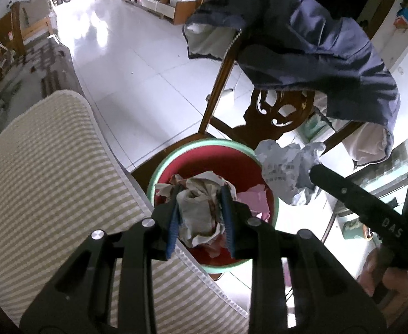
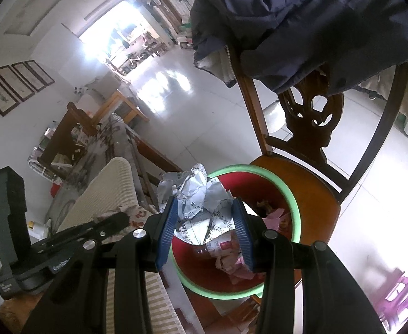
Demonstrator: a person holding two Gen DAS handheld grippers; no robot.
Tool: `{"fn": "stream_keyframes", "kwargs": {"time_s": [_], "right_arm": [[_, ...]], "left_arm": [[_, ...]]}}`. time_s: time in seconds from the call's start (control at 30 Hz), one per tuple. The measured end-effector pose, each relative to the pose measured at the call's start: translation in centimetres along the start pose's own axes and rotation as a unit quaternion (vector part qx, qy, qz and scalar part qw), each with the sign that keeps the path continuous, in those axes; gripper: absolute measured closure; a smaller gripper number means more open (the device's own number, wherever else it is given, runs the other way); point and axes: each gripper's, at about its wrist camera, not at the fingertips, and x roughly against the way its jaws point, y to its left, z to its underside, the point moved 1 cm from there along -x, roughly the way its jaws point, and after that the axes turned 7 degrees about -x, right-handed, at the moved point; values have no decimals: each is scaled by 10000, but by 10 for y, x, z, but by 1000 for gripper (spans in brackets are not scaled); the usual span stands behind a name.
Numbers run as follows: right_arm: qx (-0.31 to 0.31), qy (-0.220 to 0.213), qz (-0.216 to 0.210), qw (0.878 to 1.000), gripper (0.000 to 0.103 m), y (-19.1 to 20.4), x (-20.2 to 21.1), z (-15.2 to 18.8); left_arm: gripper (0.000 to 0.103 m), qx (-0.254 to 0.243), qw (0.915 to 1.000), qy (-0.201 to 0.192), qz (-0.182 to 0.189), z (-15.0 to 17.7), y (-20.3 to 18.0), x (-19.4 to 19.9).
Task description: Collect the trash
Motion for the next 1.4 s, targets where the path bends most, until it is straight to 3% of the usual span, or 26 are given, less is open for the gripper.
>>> {"fn": "stream_keyframes", "kwargs": {"time_s": [0.3,0.4,0.47,0.5,0.87,1.2,1.4], "right_arm": [[-102,78,36,9999,63,-5,-12,-5],[-135,60,71,9999,60,-4,-14,-5],[-179,38,118,9998,57,-5,-15,-4],[-222,31,145,9996,56,-5,-16,-4],[-284,102,297,9991,49,9,-22,12],[-42,-187,476,9987,38,51,-6,42],[482,-771,467,9948,18,110,16,67]], "left_arm": [[69,-101,9997,199,100,-4,-5,-21],[60,-63,9997,202,93,-5,-1,-24],[41,-5,9998,199,94,-4,3,-23],[37,35,9998,192,98,-4,6,-23],[26,280,9995,17,151,6,33,-1],[15,458,9964,-698,152,26,68,52],[6,453,9851,-1613,-390,43,101,114]]}}
